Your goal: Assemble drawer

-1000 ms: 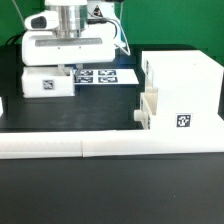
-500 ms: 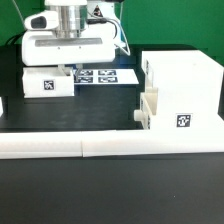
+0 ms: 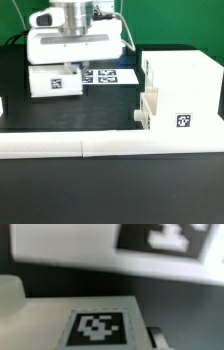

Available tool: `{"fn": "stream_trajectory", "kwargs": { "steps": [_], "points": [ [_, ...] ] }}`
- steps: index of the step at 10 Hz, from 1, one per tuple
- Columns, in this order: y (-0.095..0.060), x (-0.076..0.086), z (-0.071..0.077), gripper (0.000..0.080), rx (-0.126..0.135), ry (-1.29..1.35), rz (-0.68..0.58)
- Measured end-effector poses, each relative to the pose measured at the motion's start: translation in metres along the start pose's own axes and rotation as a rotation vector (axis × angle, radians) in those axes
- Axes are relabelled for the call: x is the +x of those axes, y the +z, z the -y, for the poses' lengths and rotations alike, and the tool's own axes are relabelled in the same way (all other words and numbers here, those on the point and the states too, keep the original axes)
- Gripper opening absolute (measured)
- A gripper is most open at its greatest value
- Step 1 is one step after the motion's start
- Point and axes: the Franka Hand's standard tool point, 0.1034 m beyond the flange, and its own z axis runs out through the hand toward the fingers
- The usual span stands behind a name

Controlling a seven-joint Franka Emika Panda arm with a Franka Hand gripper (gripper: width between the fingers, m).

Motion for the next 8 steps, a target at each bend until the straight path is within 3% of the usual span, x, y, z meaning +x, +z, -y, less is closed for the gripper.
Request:
{"fn": "stream_trajectory", "kwargs": {
  "steps": [4,8],
  "points": [
    [-0.023,0.059,0.008,0.0042,0.026,-0.047,0.0],
    [-0.022,0.059,0.007,0.0042,0.025,-0.233,-0.001]
  ]
}}
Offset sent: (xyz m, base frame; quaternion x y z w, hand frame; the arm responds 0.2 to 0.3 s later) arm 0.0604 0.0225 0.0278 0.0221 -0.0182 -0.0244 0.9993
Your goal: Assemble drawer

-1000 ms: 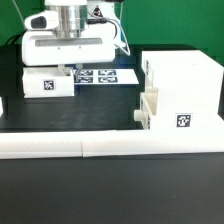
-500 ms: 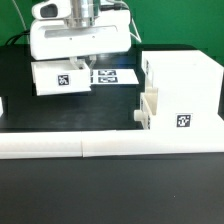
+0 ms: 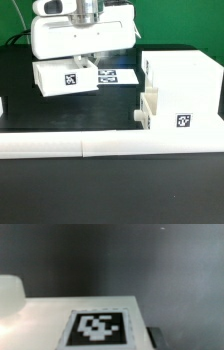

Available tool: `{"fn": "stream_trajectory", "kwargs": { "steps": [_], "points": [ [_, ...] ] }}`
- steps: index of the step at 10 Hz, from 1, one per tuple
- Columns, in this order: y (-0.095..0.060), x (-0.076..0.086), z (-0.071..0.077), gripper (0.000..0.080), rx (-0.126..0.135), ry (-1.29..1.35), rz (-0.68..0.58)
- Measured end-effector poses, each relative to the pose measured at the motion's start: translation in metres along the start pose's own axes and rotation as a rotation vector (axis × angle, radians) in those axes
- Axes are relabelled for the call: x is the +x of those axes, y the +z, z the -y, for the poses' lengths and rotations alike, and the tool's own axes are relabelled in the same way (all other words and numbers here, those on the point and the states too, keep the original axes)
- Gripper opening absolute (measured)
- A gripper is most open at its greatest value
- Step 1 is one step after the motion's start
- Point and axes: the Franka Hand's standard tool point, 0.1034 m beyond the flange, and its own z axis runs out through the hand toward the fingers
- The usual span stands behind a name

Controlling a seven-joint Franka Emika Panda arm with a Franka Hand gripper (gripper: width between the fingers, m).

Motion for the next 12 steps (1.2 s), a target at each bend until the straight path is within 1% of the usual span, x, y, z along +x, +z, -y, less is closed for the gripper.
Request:
{"fn": "stream_trajectory", "kwargs": {
  "steps": [1,2,3,5,6,8,11,12],
  "points": [
    [0.001,-0.001,-0.001,0.0042,0.002,-0.122,0.007],
    [-0.002,0.008,-0.005,0.0042,0.004,-0.233,0.011],
    [-0.007,0.021,-0.01,0.0042,0.007,-0.332,0.016],
    [-0.011,0.039,-0.018,0.0042,0.011,-0.449,0.025],
    [-0.011,0.042,-0.02,0.0042,0.004,-0.544,0.026],
    [-0.01,0.04,-0.02,0.0042,0.008,-0.626,0.029],
    [-0.01,0.04,-0.022,0.0042,0.006,-0.847,0.038],
    [-0.014,0.047,-0.024,0.0042,0.0,-0.962,0.052]
  ]
}}
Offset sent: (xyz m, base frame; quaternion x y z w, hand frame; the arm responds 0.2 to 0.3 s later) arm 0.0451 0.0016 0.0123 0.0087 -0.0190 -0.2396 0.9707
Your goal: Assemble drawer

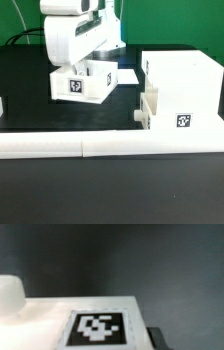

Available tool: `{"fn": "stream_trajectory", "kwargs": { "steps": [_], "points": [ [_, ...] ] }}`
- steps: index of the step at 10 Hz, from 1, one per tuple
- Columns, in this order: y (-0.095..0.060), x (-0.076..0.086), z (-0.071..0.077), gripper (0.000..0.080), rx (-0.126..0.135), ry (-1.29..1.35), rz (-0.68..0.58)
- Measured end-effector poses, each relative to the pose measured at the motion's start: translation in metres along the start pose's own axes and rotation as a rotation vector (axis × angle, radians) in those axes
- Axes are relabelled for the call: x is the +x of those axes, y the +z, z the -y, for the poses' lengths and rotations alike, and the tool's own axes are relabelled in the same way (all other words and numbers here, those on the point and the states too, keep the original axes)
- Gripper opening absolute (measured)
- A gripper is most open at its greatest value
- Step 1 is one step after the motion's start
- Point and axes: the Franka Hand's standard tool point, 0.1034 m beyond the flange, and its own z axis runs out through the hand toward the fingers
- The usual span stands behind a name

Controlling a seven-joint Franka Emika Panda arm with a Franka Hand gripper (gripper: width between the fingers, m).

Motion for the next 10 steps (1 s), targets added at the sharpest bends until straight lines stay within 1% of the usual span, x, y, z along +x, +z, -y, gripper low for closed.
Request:
{"fn": "stream_trajectory", "kwargs": {
  "steps": [2,3,7,8,10],
  "points": [
    [-0.006,0.001,-0.018,0.0042,0.003,-0.171,0.016],
    [-0.005,0.001,-0.026,0.0042,0.021,-0.256,0.024],
    [-0.004,0.001,-0.027,0.0042,0.024,-0.259,0.025],
    [-0.005,0.005,-0.032,0.0042,0.022,-0.255,0.024],
    [-0.006,0.012,-0.044,0.0042,0.028,-0.235,0.024]
  ]
}}
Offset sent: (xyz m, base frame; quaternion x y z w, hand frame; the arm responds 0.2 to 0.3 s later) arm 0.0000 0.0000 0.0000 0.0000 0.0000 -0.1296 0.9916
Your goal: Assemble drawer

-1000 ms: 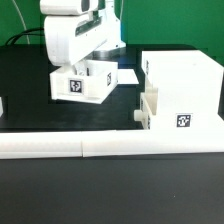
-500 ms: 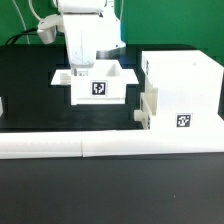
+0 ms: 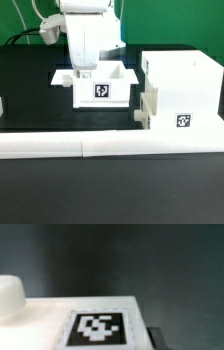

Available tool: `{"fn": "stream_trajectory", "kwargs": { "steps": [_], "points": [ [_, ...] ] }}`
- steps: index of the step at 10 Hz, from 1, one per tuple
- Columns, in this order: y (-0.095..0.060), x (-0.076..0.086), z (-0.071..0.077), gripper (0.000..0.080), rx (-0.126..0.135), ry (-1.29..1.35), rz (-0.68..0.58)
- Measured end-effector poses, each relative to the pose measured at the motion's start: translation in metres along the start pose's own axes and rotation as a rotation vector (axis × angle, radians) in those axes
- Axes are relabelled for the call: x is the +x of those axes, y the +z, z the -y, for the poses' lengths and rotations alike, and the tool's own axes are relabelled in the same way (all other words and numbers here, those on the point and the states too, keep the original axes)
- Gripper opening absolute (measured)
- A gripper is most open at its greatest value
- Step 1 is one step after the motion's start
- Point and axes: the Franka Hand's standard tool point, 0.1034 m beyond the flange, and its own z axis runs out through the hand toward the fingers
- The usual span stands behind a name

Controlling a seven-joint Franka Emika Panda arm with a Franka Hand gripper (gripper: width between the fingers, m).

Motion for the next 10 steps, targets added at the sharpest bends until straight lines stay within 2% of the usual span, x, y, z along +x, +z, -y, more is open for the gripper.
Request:
{"fn": "stream_trajectory", "kwargs": {
  "steps": [3,7,10],
  "points": [
    [0.005,0.01,-0.011,0.0042,0.001,0.056,-0.01],
    [0.006,0.008,-0.009,0.0042,0.005,0.058,-0.01],
    [0.006,0.021,-0.009,0.0042,0.006,0.119,-0.015]
  ]
}}
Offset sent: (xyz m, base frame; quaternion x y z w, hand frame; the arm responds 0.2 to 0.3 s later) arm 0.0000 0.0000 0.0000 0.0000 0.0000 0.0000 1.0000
